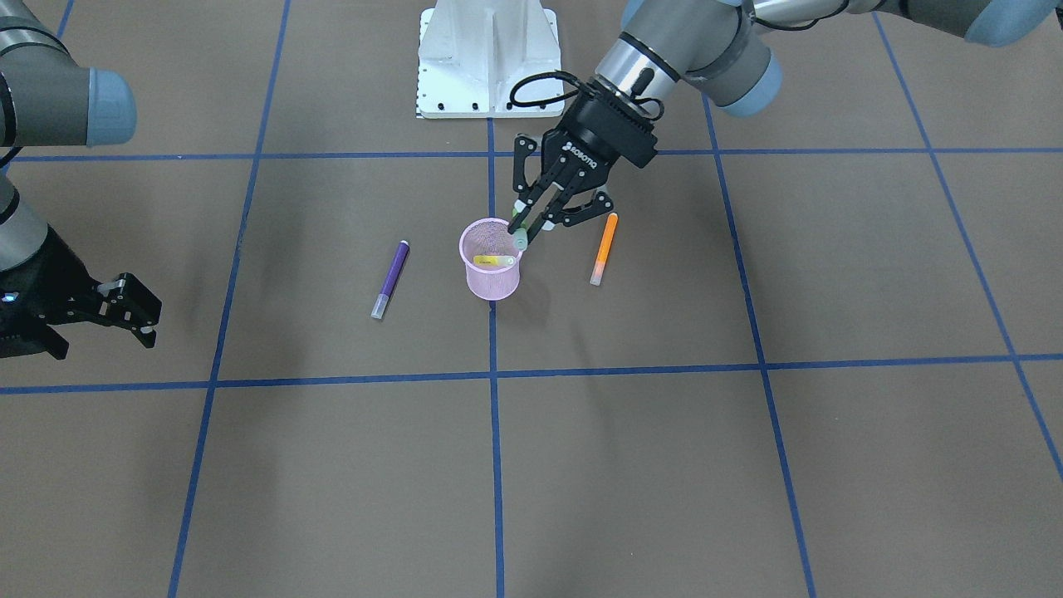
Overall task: Collect pens into pen holder
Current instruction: 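Carry the green marker with the left gripper over the pink cup, then lower the green marker into the cup and open the left gripper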
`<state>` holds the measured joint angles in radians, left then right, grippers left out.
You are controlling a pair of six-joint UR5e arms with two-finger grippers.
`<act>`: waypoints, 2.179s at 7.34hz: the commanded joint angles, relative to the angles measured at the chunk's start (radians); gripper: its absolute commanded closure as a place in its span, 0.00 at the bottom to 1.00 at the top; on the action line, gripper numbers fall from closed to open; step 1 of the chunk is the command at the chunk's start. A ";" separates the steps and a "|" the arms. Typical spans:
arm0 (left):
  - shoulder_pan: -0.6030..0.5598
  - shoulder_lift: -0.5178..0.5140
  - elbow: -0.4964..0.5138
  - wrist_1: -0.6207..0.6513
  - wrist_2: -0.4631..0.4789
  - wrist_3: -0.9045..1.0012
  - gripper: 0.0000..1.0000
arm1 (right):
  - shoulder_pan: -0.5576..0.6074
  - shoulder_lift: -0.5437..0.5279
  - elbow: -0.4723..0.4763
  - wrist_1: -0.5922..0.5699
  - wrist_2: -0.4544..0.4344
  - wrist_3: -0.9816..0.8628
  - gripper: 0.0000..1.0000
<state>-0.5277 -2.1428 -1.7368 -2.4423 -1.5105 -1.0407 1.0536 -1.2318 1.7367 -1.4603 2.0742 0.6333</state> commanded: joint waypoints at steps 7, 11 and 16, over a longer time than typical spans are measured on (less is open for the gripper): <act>0.120 -0.037 0.235 -0.291 0.177 0.047 0.97 | 0.003 0.014 0.009 0.008 -0.003 0.014 0.00; 0.144 -0.034 0.234 -0.305 0.187 0.038 0.00 | 0.002 0.026 0.042 0.012 -0.020 0.016 0.00; 0.031 0.139 -0.009 -0.064 -0.018 0.044 0.00 | -0.067 0.101 0.066 0.011 -0.016 -0.021 0.00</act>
<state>-0.4323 -2.0843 -1.6351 -2.6461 -1.4156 -0.9982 1.0087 -1.1455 1.7914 -1.4497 2.0651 0.6094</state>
